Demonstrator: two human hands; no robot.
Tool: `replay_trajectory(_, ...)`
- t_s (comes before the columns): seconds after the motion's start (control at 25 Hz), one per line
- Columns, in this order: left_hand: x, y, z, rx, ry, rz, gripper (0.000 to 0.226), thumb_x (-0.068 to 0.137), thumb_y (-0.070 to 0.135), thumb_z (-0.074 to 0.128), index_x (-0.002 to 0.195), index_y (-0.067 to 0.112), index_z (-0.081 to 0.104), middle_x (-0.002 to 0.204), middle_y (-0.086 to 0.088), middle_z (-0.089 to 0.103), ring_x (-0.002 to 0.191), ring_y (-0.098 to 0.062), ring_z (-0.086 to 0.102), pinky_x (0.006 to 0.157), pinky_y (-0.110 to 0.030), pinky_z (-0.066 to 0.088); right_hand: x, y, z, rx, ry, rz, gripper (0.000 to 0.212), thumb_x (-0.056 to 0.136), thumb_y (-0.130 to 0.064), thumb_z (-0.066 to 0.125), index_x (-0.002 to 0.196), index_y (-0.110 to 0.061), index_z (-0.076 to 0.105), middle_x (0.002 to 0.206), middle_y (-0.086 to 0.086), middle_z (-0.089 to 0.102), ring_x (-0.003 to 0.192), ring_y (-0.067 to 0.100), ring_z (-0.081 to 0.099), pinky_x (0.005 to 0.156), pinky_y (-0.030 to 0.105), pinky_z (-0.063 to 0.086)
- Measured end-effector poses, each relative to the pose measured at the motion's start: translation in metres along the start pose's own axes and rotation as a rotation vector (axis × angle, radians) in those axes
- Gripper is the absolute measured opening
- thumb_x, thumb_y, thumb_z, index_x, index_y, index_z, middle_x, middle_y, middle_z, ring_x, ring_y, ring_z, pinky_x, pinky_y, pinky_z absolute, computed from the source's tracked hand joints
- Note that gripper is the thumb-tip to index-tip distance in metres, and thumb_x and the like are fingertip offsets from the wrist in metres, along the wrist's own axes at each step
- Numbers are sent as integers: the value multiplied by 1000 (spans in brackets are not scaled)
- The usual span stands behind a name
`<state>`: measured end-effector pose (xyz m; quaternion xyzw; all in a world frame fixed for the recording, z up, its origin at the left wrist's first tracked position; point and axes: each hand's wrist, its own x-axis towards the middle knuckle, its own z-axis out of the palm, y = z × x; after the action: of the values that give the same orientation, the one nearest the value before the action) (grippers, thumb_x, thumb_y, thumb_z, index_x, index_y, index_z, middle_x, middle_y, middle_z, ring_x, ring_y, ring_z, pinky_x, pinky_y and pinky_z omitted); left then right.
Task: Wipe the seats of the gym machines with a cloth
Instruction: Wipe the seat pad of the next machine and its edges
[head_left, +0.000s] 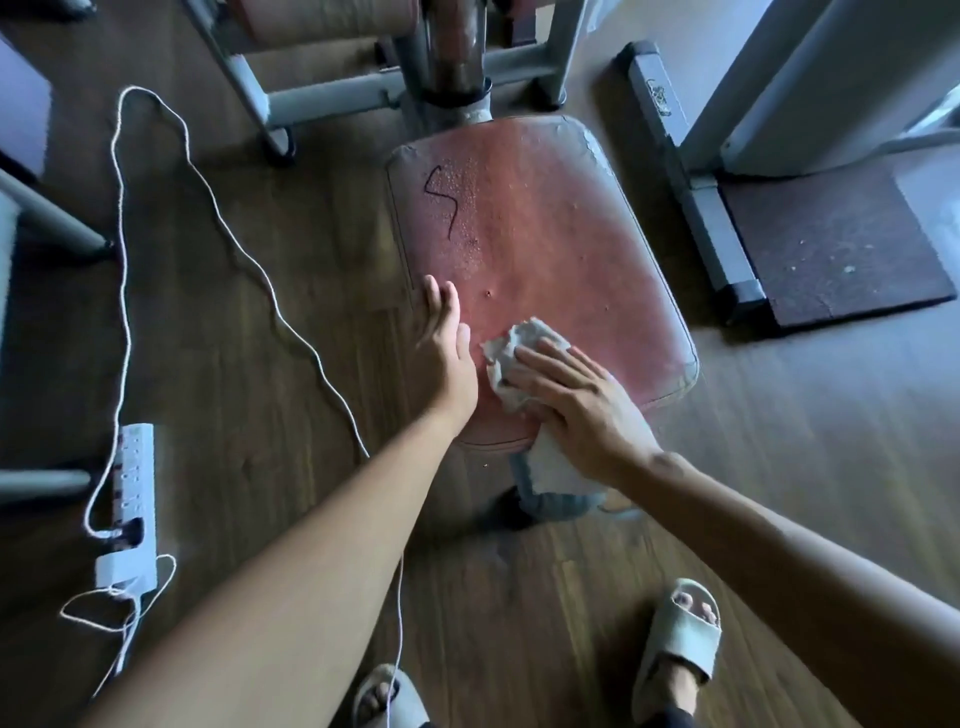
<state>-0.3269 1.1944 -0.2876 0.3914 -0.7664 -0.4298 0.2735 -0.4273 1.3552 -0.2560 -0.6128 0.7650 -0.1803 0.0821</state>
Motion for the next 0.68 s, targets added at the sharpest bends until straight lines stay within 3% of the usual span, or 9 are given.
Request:
replay_trajectory(0.04,0,-3,-2,0,-28,21,51,96,-8,41,146,-4,41,159,-23,25,150,-31,20,120,-11,8,-17,-6,-1,5,-15,-82,42,99,-22,61,141,-24,58,152,1,49,146,22,38,122,43,29)
replay_trajectory(0.12,1,-15,-9,40,-93,84,50,97,-1,41,147,-3,41,159,-21,26,151,-34,20,125,-32,18,-32,-4,-4,-8,-60,-153,43,100,-25,61,143,-25,56,153,-1,48,147,19,37,122,41,30)
replay_trajectory(0.24,3,-31,-18,151,-166,209,51,101,14,38,149,0,38,160,-17,27,151,-32,16,121,-54,25,-22,14,-9,-43,-39,-16,44,103,-32,54,147,-29,51,157,-6,42,150,15,30,122,42,29)
replay_trajectory(0.4,2,-40,-17,208,-152,310,53,104,26,31,150,2,37,160,-15,27,151,-33,18,119,-56,28,3,39,-5,-19,143,298,39,104,-32,53,143,-29,55,155,-5,45,150,17,30,121,47,29)
replay_trajectory(0.68,7,-47,-12,119,-68,360,48,105,26,33,144,6,51,156,-11,38,150,-29,27,121,-44,29,8,44,1,-20,280,219,38,104,-42,42,132,-30,64,144,-5,58,141,16,44,113,44,38)
